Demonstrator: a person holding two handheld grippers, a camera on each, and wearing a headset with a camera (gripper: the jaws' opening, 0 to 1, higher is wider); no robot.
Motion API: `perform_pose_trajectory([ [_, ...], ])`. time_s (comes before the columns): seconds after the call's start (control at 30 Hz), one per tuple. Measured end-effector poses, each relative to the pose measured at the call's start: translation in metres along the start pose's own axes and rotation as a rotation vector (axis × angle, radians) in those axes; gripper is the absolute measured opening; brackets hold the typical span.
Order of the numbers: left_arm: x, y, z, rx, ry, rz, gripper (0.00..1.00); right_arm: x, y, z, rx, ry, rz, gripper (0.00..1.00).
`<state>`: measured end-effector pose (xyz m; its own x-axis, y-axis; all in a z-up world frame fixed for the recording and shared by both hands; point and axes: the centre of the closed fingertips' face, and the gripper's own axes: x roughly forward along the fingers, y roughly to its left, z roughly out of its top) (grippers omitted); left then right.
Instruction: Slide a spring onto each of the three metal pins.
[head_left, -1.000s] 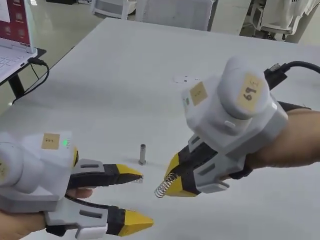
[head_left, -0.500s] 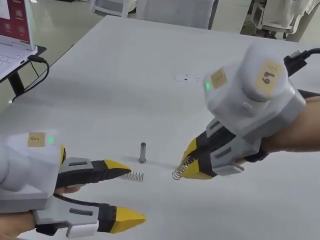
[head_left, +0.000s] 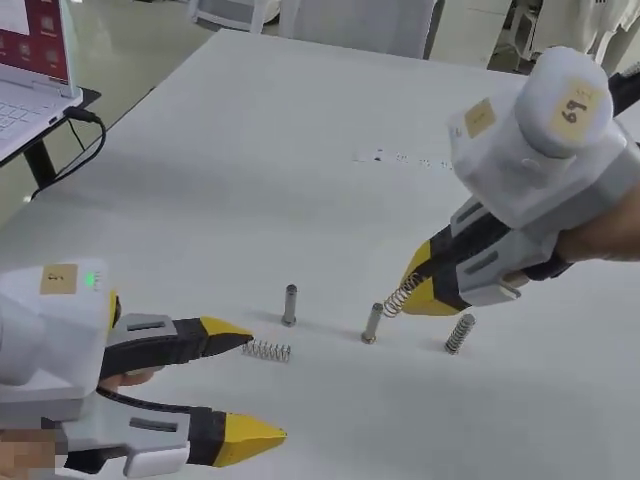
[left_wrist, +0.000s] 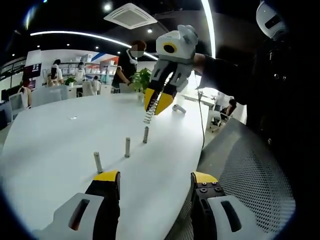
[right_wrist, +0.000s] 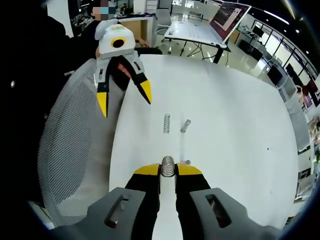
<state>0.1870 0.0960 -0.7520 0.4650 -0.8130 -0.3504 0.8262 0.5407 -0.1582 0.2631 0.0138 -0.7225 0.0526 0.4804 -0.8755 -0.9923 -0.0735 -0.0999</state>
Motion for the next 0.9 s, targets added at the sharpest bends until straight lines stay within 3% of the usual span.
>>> perform_pose_trajectory([
  [0.1, 0.000, -0.001, 0.001, 0.001, -0.001, 0.000, 0.51, 0.004, -0.012, -0.009, 0.005, 0.028, -0.011, 0.08],
  [0.37, -0.001, -0.002, 0.002, 0.003, -0.001, 0.002, 0.51, 0.016, -0.027, -0.013, 0.013, 0.058, -0.004, 0.08],
  [0.9, -0.001, -0.004, 0.002, -0.002, 0.003, 0.005, 0.51, 0.043, -0.037, -0.022, 0.021, 0.119, 0.033, 0.08],
])
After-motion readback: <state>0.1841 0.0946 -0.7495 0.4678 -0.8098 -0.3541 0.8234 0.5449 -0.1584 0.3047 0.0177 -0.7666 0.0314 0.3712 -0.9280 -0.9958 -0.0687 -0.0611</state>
